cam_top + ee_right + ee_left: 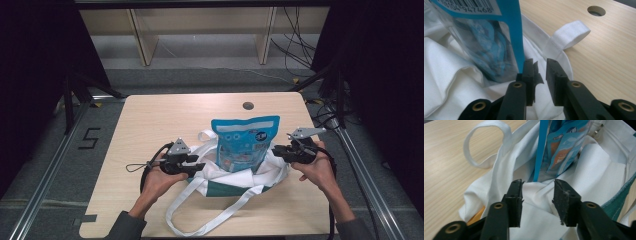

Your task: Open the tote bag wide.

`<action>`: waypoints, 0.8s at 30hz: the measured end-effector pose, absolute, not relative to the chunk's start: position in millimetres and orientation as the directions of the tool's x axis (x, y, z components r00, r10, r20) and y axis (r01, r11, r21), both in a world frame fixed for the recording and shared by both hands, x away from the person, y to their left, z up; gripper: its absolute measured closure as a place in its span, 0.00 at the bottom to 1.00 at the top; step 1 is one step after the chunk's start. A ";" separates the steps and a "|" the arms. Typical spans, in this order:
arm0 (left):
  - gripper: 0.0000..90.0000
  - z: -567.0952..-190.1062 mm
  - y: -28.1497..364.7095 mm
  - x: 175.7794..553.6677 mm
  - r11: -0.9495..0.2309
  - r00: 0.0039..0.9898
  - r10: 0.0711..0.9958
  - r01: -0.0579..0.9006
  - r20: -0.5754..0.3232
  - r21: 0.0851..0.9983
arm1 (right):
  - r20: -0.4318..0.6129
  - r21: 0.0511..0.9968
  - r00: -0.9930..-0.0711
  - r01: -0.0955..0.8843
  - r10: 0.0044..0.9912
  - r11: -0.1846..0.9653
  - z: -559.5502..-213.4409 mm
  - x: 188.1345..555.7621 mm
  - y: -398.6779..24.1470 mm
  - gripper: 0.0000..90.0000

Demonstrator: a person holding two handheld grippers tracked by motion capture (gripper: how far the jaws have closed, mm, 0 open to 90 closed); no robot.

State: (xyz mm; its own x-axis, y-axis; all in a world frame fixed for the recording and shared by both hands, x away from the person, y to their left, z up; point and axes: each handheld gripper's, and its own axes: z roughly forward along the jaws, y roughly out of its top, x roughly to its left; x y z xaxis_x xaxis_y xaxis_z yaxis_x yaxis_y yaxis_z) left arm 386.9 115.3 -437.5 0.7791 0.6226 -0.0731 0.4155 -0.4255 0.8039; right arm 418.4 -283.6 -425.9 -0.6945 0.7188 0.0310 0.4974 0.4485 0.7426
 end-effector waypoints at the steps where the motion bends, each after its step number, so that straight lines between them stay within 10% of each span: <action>1: 0.58 -436.7 119.7 384.2 -0.400 0.765 0.639 0.425 -0.086 0.812 | 0.026 0.753 -0.690 0.490 0.723 0.440 -426.5 415.7 -285.1 0.79; 24: 0.35 -460.9 177.8 353.1 -0.274 0.669 0.720 0.518 -0.185 0.810 | 0.099 0.774 -0.643 0.529 0.759 0.348 -429.9 382.3 -296.6 0.50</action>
